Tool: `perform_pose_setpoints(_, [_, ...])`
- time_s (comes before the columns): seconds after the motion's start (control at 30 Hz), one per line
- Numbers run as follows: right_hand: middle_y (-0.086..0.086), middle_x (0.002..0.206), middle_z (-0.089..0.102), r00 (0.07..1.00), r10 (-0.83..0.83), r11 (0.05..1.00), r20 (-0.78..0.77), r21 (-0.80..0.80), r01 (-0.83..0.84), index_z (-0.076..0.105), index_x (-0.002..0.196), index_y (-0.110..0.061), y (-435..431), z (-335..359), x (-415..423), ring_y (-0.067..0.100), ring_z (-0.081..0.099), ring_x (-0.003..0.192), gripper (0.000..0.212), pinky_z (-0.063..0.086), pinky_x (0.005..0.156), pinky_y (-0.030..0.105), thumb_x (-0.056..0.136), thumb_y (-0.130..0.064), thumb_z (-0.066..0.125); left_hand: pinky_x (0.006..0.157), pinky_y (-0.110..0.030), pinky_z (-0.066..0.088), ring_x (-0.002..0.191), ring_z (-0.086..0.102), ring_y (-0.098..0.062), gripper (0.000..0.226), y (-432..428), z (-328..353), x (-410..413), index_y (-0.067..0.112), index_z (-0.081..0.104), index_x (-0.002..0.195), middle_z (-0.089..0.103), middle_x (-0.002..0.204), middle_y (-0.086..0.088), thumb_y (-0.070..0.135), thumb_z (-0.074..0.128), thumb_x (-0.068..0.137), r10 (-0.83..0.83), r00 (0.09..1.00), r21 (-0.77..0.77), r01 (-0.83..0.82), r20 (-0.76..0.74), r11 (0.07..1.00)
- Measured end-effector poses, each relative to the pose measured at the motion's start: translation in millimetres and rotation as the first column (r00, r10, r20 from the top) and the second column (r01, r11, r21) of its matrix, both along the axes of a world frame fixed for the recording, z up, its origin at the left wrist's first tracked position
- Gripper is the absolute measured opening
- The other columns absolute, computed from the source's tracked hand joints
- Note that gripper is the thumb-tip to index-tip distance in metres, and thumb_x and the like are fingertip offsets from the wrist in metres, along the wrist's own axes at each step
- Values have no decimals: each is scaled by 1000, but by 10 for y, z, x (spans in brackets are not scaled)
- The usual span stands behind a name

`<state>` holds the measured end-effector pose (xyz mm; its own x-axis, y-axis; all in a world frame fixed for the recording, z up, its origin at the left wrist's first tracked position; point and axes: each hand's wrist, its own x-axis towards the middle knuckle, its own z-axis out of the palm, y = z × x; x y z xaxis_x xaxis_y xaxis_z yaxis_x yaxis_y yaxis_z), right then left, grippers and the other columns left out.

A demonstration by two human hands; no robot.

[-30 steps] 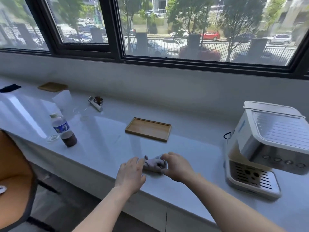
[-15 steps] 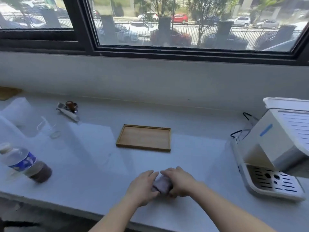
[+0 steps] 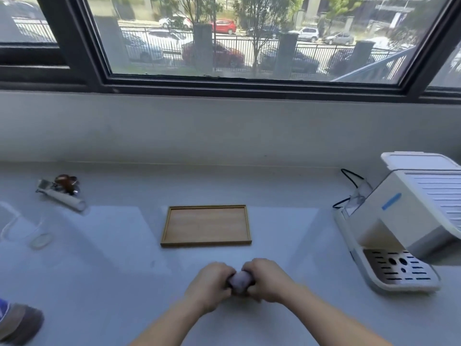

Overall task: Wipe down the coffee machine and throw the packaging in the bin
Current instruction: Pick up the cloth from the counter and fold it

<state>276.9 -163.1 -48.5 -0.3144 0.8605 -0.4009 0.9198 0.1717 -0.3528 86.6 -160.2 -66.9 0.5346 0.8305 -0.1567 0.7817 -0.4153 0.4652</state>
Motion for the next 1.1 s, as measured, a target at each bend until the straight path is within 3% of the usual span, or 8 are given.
perform_pose_setpoints(0.17, [1,72,70,998,-23,997,-62,77,28,58,78,-18,456,274,-85,20,64,70,17,46,53,29,62,-13,58,64,-40,42,75,52,-19,10,399,275,-132,15,55,75,61,77,-1,14,51,66,58,991,101,-71,121,992])
perform_pose_setpoints(0.27, [1,69,70,995,-39,993,-93,108,49,57,78,-19,714,361,-167,21,64,71,16,54,58,35,63,-15,56,59,-37,35,70,50,-21,9,670,424,-196,11,56,73,62,73,-4,8,55,65,66,989,173,-88,129,981])
perform_pose_setpoints(0.4, [0,79,69,996,-19,977,-82,210,36,57,82,-18,1052,413,-298,23,62,77,14,51,63,35,68,-21,61,60,-32,28,72,47,-19,10,979,503,-275,11,56,75,61,75,-3,6,56,66,92,991,230,-113,97,967])
perform_pose_setpoints(0.6, [2,89,63,992,-57,962,-111,259,84,61,87,-19,1396,336,-419,25,60,84,19,45,64,32,69,-20,61,68,-39,44,79,55,-22,18,1370,466,-325,14,62,81,64,79,-2,5,54,67,125,989,199,-140,84,970])
perform_pose_setpoints(0.97, [7,108,60,995,-95,975,-44,196,102,61,98,-19,1663,-138,-412,30,57,101,26,45,73,34,73,-24,64,70,-40,46,82,57,-21,16,1695,-10,-296,25,50,73,63,82,1,11,54,65,147,989,38,-148,27,988])
perform_pose_setpoints(1.1, [7,111,56,992,-112,983,-64,142,120,59,102,-18,1637,-271,-399,29,52,107,26,47,80,37,77,-25,63,75,-41,48,86,58,-21,23,1694,-174,-301,18,62,86,66,89,0,8,53,68,158,986,-11,-158,57,987])
